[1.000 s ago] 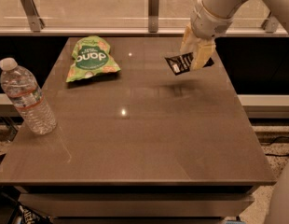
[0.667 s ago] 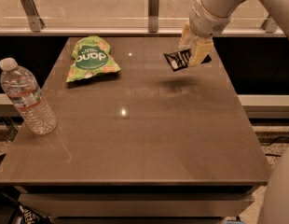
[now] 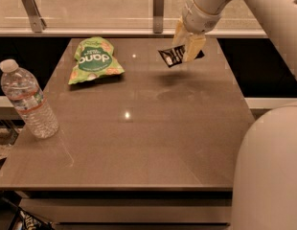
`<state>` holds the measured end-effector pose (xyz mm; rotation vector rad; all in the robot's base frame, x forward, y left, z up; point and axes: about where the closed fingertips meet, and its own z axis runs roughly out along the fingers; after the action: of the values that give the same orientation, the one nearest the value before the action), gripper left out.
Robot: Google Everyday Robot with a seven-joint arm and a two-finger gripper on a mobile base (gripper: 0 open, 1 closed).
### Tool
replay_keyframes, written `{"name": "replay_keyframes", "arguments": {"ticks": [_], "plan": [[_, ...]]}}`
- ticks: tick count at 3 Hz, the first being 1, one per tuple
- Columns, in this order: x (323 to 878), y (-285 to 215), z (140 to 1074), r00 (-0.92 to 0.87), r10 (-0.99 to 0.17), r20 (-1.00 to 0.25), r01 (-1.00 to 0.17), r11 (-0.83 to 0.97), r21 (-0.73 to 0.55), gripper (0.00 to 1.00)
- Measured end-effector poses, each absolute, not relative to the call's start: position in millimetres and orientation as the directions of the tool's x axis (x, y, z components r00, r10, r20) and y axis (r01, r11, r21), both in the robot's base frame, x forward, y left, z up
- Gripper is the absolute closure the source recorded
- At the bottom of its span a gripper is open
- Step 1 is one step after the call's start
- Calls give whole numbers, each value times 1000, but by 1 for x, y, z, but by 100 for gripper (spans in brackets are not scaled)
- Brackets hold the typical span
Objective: Move rxbar chocolate near green rice chip bag
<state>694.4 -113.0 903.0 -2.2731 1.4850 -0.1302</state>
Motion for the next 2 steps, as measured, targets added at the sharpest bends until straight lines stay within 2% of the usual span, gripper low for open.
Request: {"name": "replay_keyframes", "arguments": {"ticks": [2], "plan": [[720,-69,898,505,-850,-148,-821,-420,-387,100]]}}
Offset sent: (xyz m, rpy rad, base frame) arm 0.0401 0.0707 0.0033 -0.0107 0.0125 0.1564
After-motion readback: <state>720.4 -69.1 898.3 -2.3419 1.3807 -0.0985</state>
